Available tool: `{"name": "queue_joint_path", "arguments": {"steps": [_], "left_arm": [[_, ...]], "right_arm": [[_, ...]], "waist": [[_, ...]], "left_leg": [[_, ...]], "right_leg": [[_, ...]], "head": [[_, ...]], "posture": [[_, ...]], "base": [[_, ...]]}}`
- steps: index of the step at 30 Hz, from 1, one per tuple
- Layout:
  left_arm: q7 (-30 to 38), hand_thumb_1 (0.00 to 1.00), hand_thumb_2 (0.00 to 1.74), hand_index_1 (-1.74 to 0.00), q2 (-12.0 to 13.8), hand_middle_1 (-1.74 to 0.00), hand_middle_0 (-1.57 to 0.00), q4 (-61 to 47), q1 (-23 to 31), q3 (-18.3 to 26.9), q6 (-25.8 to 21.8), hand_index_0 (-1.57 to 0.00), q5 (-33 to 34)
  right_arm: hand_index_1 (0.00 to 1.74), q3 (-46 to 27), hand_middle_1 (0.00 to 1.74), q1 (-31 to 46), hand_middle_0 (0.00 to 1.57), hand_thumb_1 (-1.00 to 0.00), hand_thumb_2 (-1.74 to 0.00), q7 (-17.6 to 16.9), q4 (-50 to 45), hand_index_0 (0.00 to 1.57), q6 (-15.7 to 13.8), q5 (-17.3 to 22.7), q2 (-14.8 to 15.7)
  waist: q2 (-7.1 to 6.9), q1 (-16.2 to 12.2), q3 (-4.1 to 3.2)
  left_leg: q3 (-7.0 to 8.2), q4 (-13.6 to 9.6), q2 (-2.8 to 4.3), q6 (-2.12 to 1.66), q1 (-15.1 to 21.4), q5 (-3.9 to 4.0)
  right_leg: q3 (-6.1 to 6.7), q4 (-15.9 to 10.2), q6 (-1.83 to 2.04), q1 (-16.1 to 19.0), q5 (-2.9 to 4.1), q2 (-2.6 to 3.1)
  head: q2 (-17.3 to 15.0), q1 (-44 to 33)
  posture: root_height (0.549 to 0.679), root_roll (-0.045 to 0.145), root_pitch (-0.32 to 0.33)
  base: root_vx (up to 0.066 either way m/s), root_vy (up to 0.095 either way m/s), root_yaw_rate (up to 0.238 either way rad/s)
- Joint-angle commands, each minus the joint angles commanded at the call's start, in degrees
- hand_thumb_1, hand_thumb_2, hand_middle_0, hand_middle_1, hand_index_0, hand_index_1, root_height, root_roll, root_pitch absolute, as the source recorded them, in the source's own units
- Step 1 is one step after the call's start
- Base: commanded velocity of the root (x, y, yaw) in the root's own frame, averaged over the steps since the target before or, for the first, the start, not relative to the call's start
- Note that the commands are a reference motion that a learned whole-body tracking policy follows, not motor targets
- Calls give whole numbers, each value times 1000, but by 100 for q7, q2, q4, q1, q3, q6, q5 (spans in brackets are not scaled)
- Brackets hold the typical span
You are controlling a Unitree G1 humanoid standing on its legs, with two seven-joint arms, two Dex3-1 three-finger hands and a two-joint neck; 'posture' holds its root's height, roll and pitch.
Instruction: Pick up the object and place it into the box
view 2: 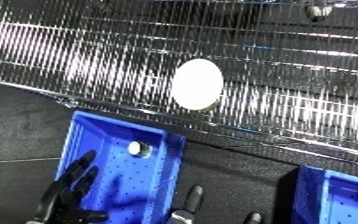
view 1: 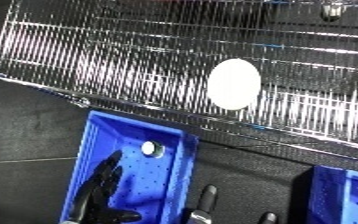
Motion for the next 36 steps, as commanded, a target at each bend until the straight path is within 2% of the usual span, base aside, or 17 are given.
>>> {"name": "queue_joint_path", "arguments": {"steps": [5, 11, 17, 25, 29, 36], "left_arm": [[-48, 0, 0, 0, 173, 0, 0, -1435, 333, -106, -267, 0, -286], [33, 0, 0, 0, 605, 0, 0, -3214, 592, 11, -473, 0, -290], [-111, 0, 0, 0, 877, 0, 0, -4225, 575, 163, -476, 0, -243], [-100, 0, 0, 0, 962, 0, 0, -4649, 331, 100, -598, 0, 199], [102, 0, 0, 0, 924, 0, 0, -4631, 121, 53, -584, 0, 320], [598, 0, 0, 0, 661, 0, 0, -4212, -312, -115, -662, 0, 566]], "right_arm": [[0, -134, 0, 193, 0, 0, 0, 70, 83, 0, -44, 196, -79], [0, -267, 0, 461, 0, 0, 0, 121, 150, 0, -126, 476, -127], [0, -345, 0, 520, 0, 0, 0, 192, 240, 0, -120, 728, -118], [0, -338, 0, 483, 0, 0, 0, 339, 343, 0, -49, 816, -63], [0, -293, 0, 453, 0, 0, 0, 384, 341, 0, -23, 803, -28], [0, -193, 0, 368, 0, 0, 0, 484, 329, 0, 57, 685, 19]], "waist": [[16, 178, 2], [21, 370, 2], [-23, 464, 2], [-97, 446, 2], [-148, 380, 2], [-253, 218, 2]], "left_leg": [[-87, -84, -66, 3, -11, -11], [-196, -248, -149, 4, -14, 9], [-259, -304, -200, -1, -9, -5], [-281, -280, -215, 21, 25, -62], [-255, -231, -192, 35, 14, -94], [-193, -111, -126, 70, -21, -154]], "right_leg": [[-113, -48, 5, 44, 10, -65], [-280, -146, 25, 92, 55, -146], [-379, -238, 42, 137, 105, -178], [-362, -268, 52, 174, 136, -147], [-302, -263, 68, 153, 157, -99], [-172, -210, 82, 64, 188, 3]], "head": [[-50, 490], [91, 1084], [235, 1442], [549, 1590], [599, 1462], [675, 1108]], "posture": [[642, 37, 34], [645, 36, 46], [648, 35, 53], [648, 29, 49], [648, 25, 48], [645, 16, 47]], "base": [[17, -7, 194], [5, -47, 217], [1, -50, 115], [28, -21, -29], [21, -7, -126], [21, 6, -177]]}}
